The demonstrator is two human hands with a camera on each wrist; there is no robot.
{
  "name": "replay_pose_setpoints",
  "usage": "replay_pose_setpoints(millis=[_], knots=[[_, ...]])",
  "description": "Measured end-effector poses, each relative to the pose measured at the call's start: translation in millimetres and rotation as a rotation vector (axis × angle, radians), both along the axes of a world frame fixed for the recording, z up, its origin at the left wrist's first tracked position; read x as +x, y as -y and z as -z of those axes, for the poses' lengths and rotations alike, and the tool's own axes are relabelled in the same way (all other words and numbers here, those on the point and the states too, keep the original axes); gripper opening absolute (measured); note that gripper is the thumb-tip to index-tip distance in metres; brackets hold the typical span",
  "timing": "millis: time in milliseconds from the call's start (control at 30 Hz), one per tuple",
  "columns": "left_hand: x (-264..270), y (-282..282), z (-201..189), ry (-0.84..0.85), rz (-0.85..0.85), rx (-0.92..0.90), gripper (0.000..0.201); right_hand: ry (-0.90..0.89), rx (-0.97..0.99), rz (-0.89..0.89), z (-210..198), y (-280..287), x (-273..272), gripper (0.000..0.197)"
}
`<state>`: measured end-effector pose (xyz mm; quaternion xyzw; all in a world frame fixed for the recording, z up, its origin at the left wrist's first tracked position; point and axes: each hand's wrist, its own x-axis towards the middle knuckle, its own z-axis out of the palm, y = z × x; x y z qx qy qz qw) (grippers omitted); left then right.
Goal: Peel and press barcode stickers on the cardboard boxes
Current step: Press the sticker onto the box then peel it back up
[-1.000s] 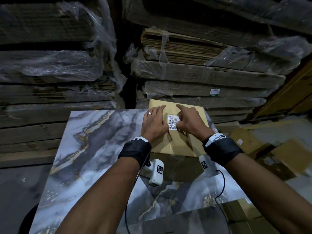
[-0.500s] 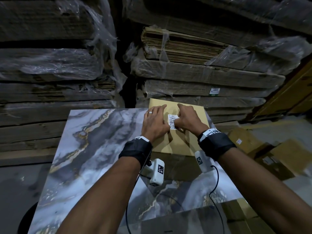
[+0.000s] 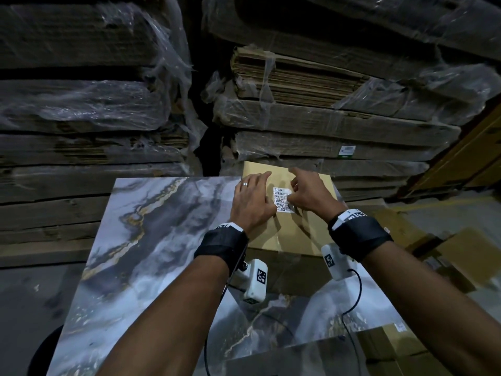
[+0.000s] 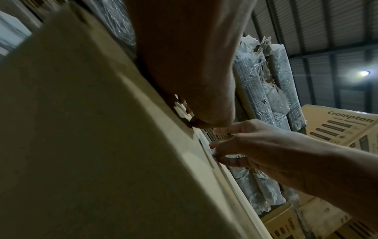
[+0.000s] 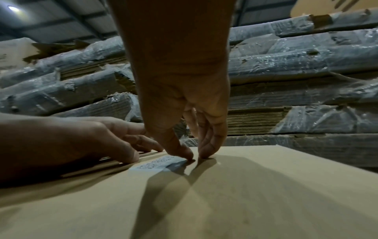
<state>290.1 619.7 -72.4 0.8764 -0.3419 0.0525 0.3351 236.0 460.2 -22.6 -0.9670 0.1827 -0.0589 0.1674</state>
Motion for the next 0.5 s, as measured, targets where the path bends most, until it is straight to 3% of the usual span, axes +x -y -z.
replay_pose_setpoints(millis=[233,500], knots=[[0.6,2.2,2.4,0.004,-0.01,-0.003,0.066,0.027,-0.053,0.039,-0.3,-2.9,1.5,0.053],[1.0,2.5,2.5,-0.001,-0.012,0.001,0.067,-0.009,-0.026,0.091,5.6,0.4,11.1,0.056]])
